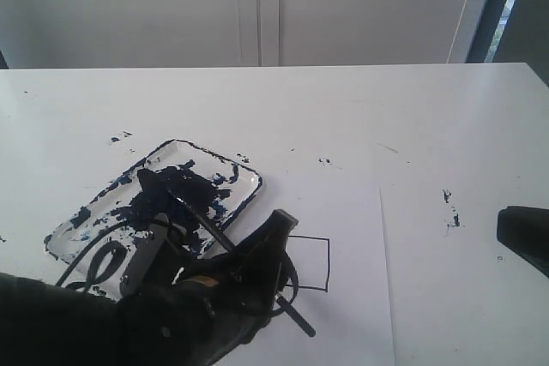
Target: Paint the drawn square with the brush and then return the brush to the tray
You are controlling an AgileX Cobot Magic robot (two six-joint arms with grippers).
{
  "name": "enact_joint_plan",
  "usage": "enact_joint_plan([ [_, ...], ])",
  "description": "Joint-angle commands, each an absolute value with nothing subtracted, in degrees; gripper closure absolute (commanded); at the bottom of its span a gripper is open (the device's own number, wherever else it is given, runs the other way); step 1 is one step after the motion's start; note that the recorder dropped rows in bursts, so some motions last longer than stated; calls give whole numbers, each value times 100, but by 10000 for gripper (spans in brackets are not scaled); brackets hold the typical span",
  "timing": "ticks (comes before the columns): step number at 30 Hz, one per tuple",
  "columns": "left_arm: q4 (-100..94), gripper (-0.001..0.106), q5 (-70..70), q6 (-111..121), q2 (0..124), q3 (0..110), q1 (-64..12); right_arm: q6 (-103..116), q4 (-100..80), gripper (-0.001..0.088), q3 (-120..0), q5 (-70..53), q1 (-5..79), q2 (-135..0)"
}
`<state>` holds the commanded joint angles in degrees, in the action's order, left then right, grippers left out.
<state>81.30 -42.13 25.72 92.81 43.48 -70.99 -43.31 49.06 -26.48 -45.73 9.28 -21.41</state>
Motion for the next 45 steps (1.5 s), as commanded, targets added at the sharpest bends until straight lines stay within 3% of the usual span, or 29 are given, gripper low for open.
enact_joint_plan([
  [19,8169,589,-4803,-1577,7888,4348,-7023,-4342,4906,868,-2648,-4615,928,-2141],
  [25,7306,650,-3576,-1790,7550,4348,-6293,-4342,4906,868,-2648,-4615,928,-2141],
  [40,4741,657,-860,-1829,7402,5239,-4557,-4354,4906,868,-2648,-4604,928,-2141],
  [45,3994,829,-136,-1829,7402,5641,-4050,-4354,4906,868,-2648,-4604,928,-2141],
])
